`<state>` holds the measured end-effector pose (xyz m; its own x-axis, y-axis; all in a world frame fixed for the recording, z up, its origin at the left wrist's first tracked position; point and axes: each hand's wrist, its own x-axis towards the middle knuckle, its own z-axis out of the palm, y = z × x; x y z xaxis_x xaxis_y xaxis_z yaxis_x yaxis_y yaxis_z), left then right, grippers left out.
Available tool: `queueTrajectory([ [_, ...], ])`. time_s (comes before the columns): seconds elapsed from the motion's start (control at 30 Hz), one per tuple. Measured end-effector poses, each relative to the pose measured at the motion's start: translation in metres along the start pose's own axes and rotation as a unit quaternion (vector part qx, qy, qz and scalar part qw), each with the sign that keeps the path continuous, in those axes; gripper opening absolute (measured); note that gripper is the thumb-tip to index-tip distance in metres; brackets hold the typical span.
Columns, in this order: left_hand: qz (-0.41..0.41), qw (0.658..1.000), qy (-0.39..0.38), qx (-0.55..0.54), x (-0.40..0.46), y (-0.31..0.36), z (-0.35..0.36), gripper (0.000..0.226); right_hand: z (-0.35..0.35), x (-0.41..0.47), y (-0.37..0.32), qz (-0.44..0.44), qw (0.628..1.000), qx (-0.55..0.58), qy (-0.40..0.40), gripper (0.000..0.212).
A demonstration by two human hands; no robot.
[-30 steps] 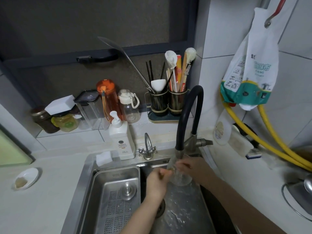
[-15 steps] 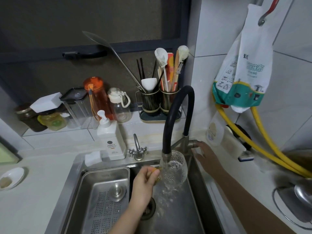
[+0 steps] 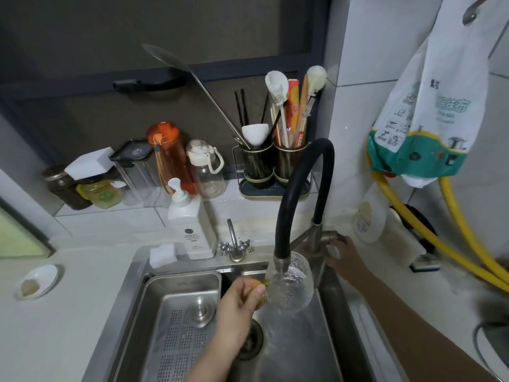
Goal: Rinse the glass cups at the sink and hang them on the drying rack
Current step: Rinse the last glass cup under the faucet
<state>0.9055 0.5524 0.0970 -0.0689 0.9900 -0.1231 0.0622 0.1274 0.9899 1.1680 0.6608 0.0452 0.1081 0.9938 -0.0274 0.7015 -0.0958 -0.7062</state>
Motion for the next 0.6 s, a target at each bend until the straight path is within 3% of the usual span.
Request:
queueTrajectory([
  [0.13, -0.018, 1.0, -0.009, -0.009, -0.004, -0.003, -0.001, 0.002, 0.006, -0.033, -0.013, 0.024, 0.999, 0.045, -0.012, 0.041],
  [0.2, -0.017, 1.0, -0.011, -0.015, -0.007, -0.002, -0.002, 0.004, 0.009, -0.062, -0.027, 0.012, 0.991, 0.13, -0.035, 0.041],
  [0.3, -0.025, 1.0, -0.005, -0.01, -0.012, -0.002, -0.007, 0.007, 0.012, -0.119, -0.055, 0.041, 0.951, 0.293, -0.092, 0.034],
  [0.43, -0.07, 0.996, -0.019, -0.044, -0.021, -0.003, -0.015, 0.015, 0.012, -0.171, -0.092, -0.046, 0.924, 0.359, -0.126, 0.053],
  [0.6, -0.083, 0.996, -0.024, -0.018, -0.038, -0.01, -0.019, 0.006, 0.024, -0.197, -0.112, -0.043, 0.935, 0.349, -0.042, 0.051],
])
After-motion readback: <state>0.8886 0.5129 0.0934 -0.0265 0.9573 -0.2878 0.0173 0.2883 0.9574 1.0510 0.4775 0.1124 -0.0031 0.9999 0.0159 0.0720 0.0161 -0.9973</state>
